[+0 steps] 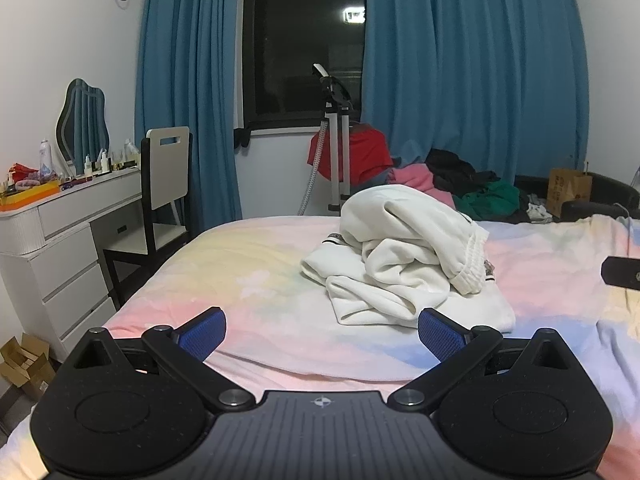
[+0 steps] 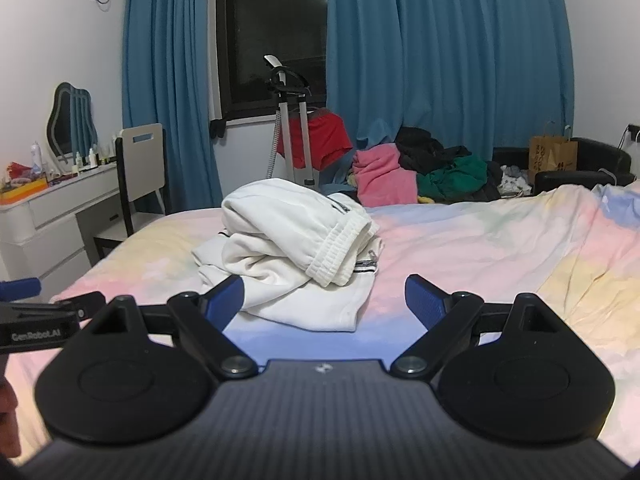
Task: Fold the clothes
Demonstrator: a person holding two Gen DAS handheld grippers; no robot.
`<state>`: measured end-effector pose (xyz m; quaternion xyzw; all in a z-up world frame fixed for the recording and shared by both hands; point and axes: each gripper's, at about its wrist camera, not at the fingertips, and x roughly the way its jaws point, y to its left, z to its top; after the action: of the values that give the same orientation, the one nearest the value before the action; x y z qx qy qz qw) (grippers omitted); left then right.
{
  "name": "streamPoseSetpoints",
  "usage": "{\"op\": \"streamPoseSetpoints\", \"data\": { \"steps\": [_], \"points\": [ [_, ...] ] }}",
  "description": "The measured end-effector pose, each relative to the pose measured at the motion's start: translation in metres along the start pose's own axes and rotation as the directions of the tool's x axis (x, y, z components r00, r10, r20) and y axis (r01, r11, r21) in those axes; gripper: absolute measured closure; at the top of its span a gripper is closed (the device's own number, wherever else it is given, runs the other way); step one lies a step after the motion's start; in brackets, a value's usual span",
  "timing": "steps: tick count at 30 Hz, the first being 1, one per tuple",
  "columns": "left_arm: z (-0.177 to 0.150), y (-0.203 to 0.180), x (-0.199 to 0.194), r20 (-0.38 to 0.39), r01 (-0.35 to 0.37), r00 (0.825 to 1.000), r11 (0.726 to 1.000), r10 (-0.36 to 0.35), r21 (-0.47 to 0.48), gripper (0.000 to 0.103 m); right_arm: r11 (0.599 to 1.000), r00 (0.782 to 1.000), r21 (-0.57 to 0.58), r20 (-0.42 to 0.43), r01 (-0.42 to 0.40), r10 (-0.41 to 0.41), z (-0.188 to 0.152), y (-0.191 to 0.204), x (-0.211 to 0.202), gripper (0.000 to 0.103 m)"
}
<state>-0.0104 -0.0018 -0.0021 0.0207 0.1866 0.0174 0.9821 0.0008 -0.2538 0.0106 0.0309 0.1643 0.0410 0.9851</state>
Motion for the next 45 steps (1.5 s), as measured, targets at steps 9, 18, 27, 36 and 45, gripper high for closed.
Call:
{"op": "streamPoseSetpoints", "data": {
  "steps": [9,18,27,36,45],
  "points": [
    [-0.009,-0.005,0.003,0.032,0.009,0.999,1.000,-0.009,0.019,0.000,0.998,1.000,0.064,0.017,0.012,-0.013,0.000,-0.012,0.003,0.015],
    [-0.020,-0.018,0.020,-0.013,0.033,0.999,0.998,-0.032,0.059,0.000,0.978,0.996,0.188,-0.015,0.085,-0.084,0.002,-0.035,0.001,0.026],
    [-0.001,-0.094,0.075,0.003,0.121,0.992,0.956,-0.127,0.268,0.000,0.939,0.986,0.301,-0.061,0.165,-0.154,-0.002,-0.060,0.004,0.093],
    [0.029,-0.222,0.207,0.050,0.095,0.989,0.873,-0.136,0.479,0.001,0.900,0.968,0.357,-0.107,0.250,-0.227,-0.023,-0.096,0.033,0.093],
    [0.038,-0.294,0.332,0.039,-0.001,0.999,0.839,-0.024,0.544,0.008,0.843,0.948,0.442,-0.220,0.308,-0.231,-0.058,-0.136,0.102,0.092]
  ]
}}
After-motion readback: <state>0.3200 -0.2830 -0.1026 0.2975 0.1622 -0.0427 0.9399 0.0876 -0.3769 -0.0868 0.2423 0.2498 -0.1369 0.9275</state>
